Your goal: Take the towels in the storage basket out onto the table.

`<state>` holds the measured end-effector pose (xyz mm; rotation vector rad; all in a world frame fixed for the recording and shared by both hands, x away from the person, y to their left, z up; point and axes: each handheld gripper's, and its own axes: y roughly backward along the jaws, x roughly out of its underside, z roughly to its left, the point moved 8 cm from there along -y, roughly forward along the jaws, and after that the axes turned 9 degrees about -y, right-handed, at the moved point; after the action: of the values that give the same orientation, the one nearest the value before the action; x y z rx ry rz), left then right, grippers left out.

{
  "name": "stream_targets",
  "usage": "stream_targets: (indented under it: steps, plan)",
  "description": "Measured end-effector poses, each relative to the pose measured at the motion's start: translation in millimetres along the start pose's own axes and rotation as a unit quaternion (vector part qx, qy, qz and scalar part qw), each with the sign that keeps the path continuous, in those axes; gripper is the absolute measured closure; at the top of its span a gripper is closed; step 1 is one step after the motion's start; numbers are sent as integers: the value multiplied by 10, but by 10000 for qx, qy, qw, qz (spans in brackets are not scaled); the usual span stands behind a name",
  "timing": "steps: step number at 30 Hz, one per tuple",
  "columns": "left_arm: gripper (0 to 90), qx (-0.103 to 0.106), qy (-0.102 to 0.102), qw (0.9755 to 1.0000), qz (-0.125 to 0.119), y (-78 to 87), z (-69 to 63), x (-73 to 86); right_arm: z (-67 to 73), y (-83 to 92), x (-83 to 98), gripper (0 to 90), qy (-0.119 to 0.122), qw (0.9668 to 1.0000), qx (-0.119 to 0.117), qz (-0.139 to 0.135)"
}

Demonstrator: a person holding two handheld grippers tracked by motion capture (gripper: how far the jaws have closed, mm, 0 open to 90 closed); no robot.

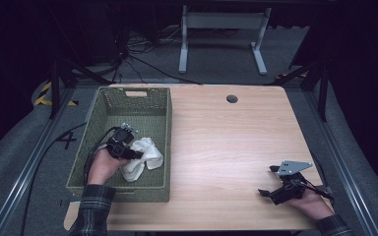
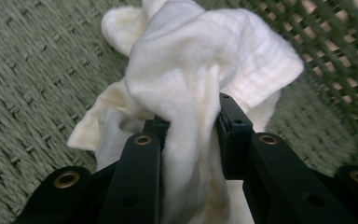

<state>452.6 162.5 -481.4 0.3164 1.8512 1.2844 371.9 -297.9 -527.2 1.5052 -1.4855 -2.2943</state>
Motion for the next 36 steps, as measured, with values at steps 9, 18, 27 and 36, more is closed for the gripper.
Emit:
stream_targets:
  steps: [9, 18, 27, 36]
  plan:
    - [736, 123, -57, 9992, -374, 125, -41, -47, 0, 0, 0, 0, 0, 10000, 0, 0]
    - [738, 154, -113, 9958, -897, 329, -111, -181, 0, 0, 0, 0, 0, 10000, 0, 0]
    - [738, 71, -223, 9918, -1255, 556, -204, -377, 0, 0, 0, 0, -1, 10000, 0, 0]
    - [740, -8, -434, 9874, -1521, 806, -313, -570, 0, 0, 0, 0, -1, 10000, -1, -1]
